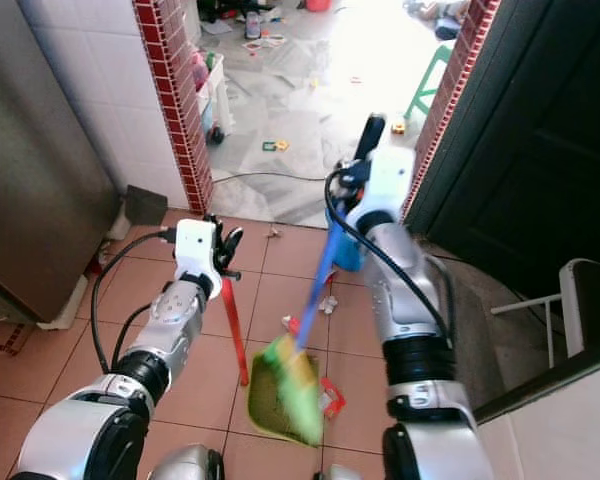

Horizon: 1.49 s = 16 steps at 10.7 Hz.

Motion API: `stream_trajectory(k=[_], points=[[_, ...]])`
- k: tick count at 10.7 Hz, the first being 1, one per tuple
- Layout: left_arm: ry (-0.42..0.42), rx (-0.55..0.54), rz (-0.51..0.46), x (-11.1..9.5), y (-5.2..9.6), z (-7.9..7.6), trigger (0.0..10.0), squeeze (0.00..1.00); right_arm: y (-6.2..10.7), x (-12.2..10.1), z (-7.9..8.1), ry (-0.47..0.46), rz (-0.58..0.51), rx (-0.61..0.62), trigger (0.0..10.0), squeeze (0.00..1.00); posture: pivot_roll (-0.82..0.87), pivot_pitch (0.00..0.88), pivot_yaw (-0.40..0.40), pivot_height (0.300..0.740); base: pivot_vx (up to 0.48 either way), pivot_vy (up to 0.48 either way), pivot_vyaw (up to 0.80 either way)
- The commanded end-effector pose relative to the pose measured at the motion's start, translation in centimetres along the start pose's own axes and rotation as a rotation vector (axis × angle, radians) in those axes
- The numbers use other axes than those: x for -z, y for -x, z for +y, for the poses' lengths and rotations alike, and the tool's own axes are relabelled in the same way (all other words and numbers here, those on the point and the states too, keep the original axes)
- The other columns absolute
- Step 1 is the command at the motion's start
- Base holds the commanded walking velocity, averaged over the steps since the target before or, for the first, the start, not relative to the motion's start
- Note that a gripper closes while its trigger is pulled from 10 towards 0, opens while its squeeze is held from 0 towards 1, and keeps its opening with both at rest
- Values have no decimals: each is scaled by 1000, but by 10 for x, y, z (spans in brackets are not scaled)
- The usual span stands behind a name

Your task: Sweep floor

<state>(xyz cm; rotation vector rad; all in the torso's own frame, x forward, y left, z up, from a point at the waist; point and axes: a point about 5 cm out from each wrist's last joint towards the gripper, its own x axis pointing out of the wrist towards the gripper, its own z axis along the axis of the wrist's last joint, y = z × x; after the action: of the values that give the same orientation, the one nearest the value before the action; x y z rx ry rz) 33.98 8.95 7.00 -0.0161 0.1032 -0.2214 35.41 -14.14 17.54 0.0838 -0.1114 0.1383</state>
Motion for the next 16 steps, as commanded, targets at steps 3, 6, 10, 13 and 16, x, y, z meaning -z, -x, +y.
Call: stream_trajectory(k=[3, 6, 10, 13, 16], points=[[24, -17, -194, -48, -11, 1, 10000, 0, -1, -35, -19, 163, -187, 81, 10000, 0, -94, 0, -27, 740, 0, 0, 0], [6, -68, -246, -66, -4, 22, 10000, 0, 1, -27, -38, 267, -165, 159, 10000, 0, -85, 0, -31, 740, 0, 0, 0], [-70, 10, 14, -8, 14, 20, 10000, 0, 13, 14, -52, 316, 23, 232, 10000, 0, -84, 0, -38, 740, 0, 0, 0], [-62, 12, 110, 12, 12, 10, 10000, 0, 14, 24, -53, 267, 83, 245, 10000, 0, -95, 0, -44, 740, 0, 0, 0], [-21, 48, 181, 25, 10, -8, 10000, 0, 14, 35, -42, 0, 143, 240, 10000, 0, -110, 0, -42, 740, 0, 0, 0]])
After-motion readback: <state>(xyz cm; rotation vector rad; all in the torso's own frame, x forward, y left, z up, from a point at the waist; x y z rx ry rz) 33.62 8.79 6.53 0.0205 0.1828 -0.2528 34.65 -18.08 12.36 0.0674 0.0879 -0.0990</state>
